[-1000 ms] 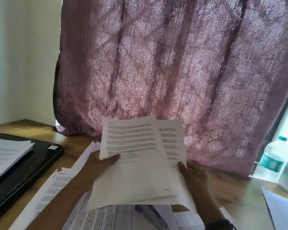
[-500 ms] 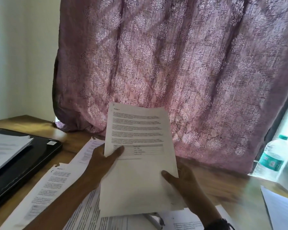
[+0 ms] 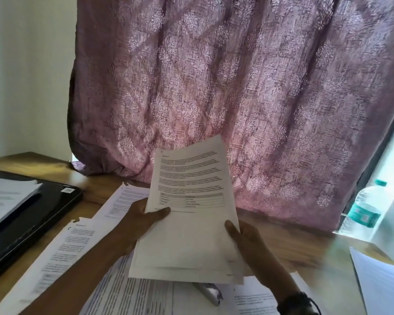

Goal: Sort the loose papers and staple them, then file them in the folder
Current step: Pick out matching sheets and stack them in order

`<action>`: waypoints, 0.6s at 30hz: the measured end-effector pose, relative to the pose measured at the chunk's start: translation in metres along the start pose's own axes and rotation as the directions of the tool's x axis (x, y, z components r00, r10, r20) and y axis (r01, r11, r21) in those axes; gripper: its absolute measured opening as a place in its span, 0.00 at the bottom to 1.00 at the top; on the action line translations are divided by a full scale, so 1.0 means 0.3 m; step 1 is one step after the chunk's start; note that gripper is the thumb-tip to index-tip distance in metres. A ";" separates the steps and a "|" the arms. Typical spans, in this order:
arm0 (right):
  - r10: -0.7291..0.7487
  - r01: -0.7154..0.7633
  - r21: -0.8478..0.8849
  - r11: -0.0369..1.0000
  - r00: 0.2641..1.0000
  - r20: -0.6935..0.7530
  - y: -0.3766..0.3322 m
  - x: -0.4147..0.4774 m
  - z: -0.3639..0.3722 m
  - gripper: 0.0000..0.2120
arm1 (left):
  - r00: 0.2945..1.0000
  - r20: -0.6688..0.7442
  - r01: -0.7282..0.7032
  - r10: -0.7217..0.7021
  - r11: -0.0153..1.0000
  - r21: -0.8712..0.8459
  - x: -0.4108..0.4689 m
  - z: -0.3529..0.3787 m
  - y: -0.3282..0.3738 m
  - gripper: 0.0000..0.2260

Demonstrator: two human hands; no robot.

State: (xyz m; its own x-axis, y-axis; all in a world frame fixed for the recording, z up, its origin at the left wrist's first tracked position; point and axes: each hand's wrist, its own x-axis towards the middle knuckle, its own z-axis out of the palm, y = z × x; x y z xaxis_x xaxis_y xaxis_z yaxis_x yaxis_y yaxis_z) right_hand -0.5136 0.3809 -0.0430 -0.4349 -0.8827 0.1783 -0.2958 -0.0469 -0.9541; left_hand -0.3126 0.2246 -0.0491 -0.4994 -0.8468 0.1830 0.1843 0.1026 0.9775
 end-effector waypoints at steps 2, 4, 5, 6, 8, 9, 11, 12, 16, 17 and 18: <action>-0.025 0.022 -0.032 0.999 0.996 -0.091 -0.034 0.008 -0.046 0.06 | 0.999 -0.037 -0.014 0.014 1.000 0.005 -0.002 -0.010 0.006 0.13; -0.083 0.056 -0.126 0.990 0.971 -0.222 -0.081 0.006 -0.137 0.08 | 0.998 -0.026 -0.050 0.051 0.998 0.032 -0.002 -0.024 0.010 0.14; -0.105 0.049 -0.222 0.974 0.963 -0.247 -0.106 -0.007 -0.187 0.12 | 0.998 -0.026 -0.060 0.061 0.998 0.032 -0.002 -0.029 0.011 0.14; -0.110 0.023 -0.328 0.944 0.963 -0.246 -0.129 -0.022 -0.233 0.14 | 0.998 -0.030 -0.063 0.064 0.998 0.025 0.000 -0.033 0.014 0.14; -0.013 -0.084 -0.572 0.816 0.987 -0.163 -0.144 -0.066 -0.320 0.18 | 0.999 -0.022 -0.044 0.044 0.999 0.018 0.001 -0.022 0.011 0.14; 0.090 -0.128 -0.706 0.697 0.992 -0.092 -0.147 -0.091 -0.354 0.20 | 0.999 -0.011 -0.030 0.030 0.999 0.012 0.001 -0.013 0.009 0.14; 0.394 -0.177 -0.881 0.439 0.919 0.012 -0.146 -0.134 -0.398 0.25 | 1.000 0.015 -0.005 0.005 1.000 0.007 -0.003 -0.002 0.007 0.14; 0.530 -0.202 -0.915 0.348 0.848 0.014 -0.141 -0.154 -0.408 0.27 | 1.000 0.025 0.010 -0.010 1.000 0.008 -0.005 0.000 0.006 0.14; 0.582 -0.299 -0.909 0.291 0.809 -0.080 -0.043 -0.179 -0.395 0.39 | 0.998 0.035 0.049 -0.050 0.998 0.028 -0.003 -0.014 0.006 0.18; 0.465 -0.314 -0.891 0.328 0.874 -0.136 -0.005 -0.172 -0.391 0.42 | 0.998 0.027 0.056 -0.056 0.998 0.027 -0.001 -0.018 0.006 0.18; 0.337 -0.324 -0.872 0.366 0.920 -0.201 0.029 -0.158 -0.395 0.44 | 0.998 0.021 0.060 -0.060 0.998 0.022 0.001 -0.020 0.003 0.17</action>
State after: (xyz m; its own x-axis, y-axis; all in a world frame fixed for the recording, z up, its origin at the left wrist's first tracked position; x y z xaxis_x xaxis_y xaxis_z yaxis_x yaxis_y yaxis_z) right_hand -0.5963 0.4778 -0.0311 -0.6705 -0.7338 -0.1096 -0.7090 0.6772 -0.1967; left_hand -0.3076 0.2215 -0.0487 -0.5270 -0.8405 0.1259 0.1355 0.0631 0.9888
